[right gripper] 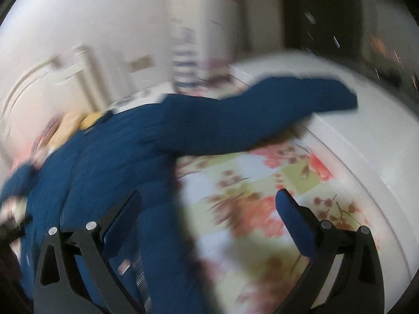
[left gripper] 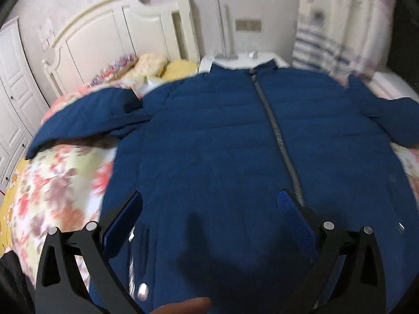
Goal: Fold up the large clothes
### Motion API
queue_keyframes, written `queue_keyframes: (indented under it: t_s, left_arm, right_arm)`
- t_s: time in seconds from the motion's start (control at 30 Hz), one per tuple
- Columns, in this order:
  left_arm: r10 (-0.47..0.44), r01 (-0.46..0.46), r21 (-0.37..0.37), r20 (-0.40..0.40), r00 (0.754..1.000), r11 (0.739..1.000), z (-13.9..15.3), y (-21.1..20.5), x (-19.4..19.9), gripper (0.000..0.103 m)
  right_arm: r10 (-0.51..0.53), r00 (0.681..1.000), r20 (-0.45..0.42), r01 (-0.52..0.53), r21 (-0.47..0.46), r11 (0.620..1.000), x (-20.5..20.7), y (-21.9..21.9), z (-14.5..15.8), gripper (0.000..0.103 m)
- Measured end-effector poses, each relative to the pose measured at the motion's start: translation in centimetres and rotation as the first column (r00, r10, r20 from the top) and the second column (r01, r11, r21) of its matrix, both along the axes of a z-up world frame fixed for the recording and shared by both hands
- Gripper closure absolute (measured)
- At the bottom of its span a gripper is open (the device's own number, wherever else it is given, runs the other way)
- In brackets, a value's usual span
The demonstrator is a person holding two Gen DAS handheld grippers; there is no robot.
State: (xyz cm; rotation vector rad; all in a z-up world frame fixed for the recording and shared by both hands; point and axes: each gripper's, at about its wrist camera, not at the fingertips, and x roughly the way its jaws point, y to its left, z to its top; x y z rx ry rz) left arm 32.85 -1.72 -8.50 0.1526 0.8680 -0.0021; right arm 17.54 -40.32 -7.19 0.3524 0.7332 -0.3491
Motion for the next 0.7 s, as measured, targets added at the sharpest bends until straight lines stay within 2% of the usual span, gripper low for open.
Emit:
queue_keyframes:
  t_s: [0.03,0.13,0.17,0.2,0.27,0.33,0.5,0.57,0.6,0.63,0.67,0.7]
  left_arm:
    - [0.007,-0.007,0.0,-0.024,1.0,1.0,-1.0,0.2,1.5,0.004]
    - [0.021,-0.02,0.014,-0.087,0.996,1.0,-3.9,1.1,4.4,0.004]
    - [0.0,-0.001,-0.005,-0.105,0.994,1.0,-5.0,1.4,4.8,0.004]
    - [-0.012,0.009,-0.038,-0.084,0.996,0.999,-5.3,1.9,4.8,0.004]
    - [-0.018,0.008,-0.124,-0.077,0.997,0.992,-5.6,3.2,4.9,0.004]
    - [-0.025,0.012,-0.17,-0.071,0.997,0.985,-5.7,3.8,5.0,0.004]
    - [-0.026,0.016,-0.146,-0.074,0.997,0.989,-5.9,3.2,5.3,0.004]
    - [-0.027,0.016,-0.146,-0.073,0.997,0.989,-5.9,3.2,5.4,0.004]
    - [-0.027,0.016,-0.147,-0.073,0.997,0.989,-6.0,3.2,5.6,0.004]
    - [-0.027,0.016,-0.148,-0.073,0.997,0.989,-5.9,3.3,5.2,0.004]
    - [-0.027,0.016,-0.147,-0.073,0.997,0.989,-5.9,3.3,5.1,0.004]
    - [-0.027,0.016,-0.147,-0.072,0.997,0.989,-5.9,3.2,4.8,0.004]
  right_arm:
    - [-0.042,0.999,-0.019,0.043,0.07,0.997,1.2,-2.8,-1.0,0.002]
    - [-0.133,0.99,-0.051,0.139,0.15,0.979,3.2,-7.8,-3.1,0.002]
    - [-0.15,0.987,-0.058,0.158,0.152,0.976,3.8,-8.8,-3.6,0.002]
    - [-0.169,0.983,-0.066,0.177,0.146,0.973,4.8,-10.1,-4.1,0.002]
    - [-0.187,0.98,-0.074,0.196,0.141,0.971,6.0,-11.2,-4.7,0.002]
    - [-0.207,0.976,-0.074,0.215,0.132,0.968,7.2,-12.0,-5.2,0.002]
    - [-0.256,0.963,-0.082,0.262,0.087,0.961,10.0,-13.5,-6.6,0.004]
    - [-0.26,0.964,-0.051,0.264,0.1,0.959,10.1,-13.4,-6.6,0.03]
    - [-0.251,0.967,-0.037,0.253,0.104,0.962,10.4,-13.3,-6.6,0.061]
    - [-0.232,0.972,-0.028,0.234,0.1,0.967,10.6,-12.9,-6.5,0.079]
    - [-0.211,0.977,-0.017,0.212,0.063,0.975,10.9,-11.6,-6.0,0.082]
    - [-0.19,0.982,0.014,0.19,0.025,0.982,10.9,-10.4,-5.3,0.09]
